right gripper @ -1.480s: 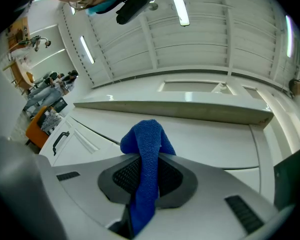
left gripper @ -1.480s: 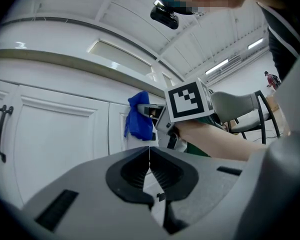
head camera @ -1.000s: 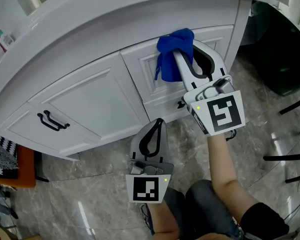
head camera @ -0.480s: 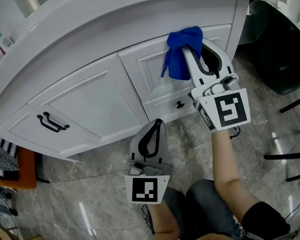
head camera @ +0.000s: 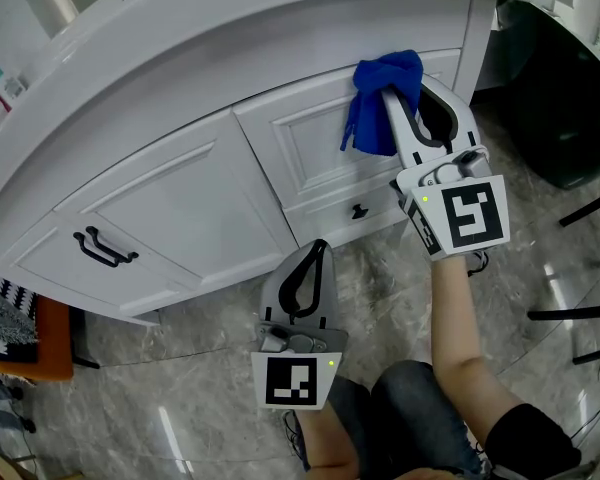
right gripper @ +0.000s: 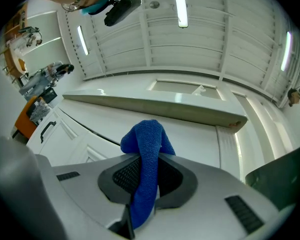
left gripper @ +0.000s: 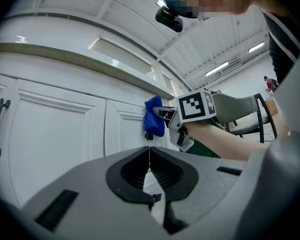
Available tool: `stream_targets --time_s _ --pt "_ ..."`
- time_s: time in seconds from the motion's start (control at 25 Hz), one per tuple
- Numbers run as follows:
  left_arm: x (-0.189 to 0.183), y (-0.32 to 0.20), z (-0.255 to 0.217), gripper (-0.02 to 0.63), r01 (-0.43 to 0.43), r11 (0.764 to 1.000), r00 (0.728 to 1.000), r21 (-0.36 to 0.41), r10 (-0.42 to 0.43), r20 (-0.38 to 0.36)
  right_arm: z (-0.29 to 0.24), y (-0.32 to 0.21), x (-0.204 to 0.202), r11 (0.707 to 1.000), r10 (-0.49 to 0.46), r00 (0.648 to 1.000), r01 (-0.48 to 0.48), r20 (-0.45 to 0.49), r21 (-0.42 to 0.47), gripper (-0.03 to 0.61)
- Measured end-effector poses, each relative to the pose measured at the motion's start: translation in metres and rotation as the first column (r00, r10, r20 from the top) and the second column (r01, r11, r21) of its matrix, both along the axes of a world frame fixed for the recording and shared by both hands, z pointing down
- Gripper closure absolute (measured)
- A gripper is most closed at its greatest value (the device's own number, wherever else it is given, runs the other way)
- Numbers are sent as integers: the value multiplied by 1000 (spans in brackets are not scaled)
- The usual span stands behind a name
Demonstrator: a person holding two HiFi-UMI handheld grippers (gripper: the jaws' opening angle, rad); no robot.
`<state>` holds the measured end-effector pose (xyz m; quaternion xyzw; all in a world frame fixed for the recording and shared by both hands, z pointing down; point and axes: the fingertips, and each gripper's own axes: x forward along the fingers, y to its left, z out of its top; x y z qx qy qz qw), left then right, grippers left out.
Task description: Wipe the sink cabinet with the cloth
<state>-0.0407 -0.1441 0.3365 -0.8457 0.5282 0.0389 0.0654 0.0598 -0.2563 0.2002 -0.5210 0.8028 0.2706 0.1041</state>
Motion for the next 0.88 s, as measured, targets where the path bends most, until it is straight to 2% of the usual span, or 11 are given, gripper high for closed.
stream_targets --time_s 0.44,0.88 --pt "3 0 0 607 -6 1000 1000 -2 6 -4 1 -10 37 999 47 998 -46 47 -17 518" --pt "3 0 -1 607 -8 1000 1000 -4 8 -11 2 -16 57 996 93 995 -92 30 -18 518"
